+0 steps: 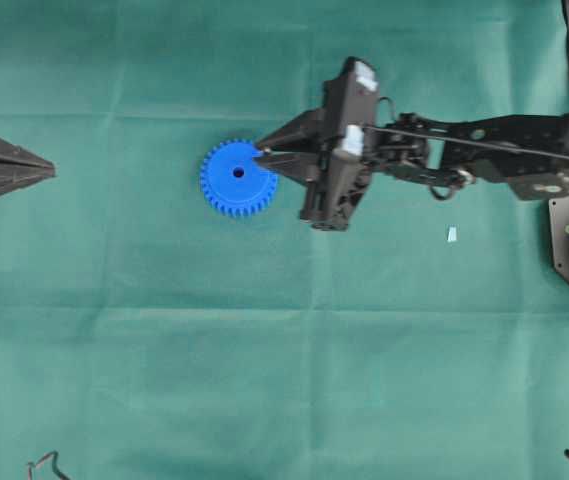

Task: Insert the shaft into the center hole of the gear.
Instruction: 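Carry the held shaft left over the blue gear's center hole, then align the shaft tip with the gear hole using the right gripper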

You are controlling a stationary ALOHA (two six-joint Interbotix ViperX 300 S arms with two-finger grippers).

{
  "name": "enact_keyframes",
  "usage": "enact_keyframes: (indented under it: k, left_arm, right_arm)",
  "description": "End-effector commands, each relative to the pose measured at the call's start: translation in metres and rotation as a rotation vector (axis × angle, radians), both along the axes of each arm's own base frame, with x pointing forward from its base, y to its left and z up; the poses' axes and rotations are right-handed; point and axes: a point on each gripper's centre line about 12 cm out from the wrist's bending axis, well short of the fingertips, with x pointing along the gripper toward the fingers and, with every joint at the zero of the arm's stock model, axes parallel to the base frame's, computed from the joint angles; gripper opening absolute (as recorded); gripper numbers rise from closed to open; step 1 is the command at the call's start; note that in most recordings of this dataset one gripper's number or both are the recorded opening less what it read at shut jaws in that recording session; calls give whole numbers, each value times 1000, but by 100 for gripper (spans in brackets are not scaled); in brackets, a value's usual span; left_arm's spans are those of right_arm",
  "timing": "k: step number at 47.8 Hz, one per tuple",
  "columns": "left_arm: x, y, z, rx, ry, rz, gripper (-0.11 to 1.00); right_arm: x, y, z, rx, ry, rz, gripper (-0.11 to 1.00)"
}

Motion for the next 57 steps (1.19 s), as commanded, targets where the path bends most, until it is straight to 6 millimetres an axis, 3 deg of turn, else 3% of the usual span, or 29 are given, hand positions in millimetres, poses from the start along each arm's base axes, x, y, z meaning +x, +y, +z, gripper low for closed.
enact_keyframes:
  k: [1,23,42,57]
  left_arm:
    - [2,-1,9,1,-21,-4,0]
    - [2,-1,9,1,-20,-4,0]
    - [2,-1,8,1,-17,-4,0]
    - [2,0,8,1,-15,-2,0]
  right_arm:
    - [14,0,13,-4,-37,6,19]
    - [29,-1,5,-8,-20,15,19]
    - [37,-3,-24,-4,21,6,19]
    - [37,-3,-24,-5,19,6,19]
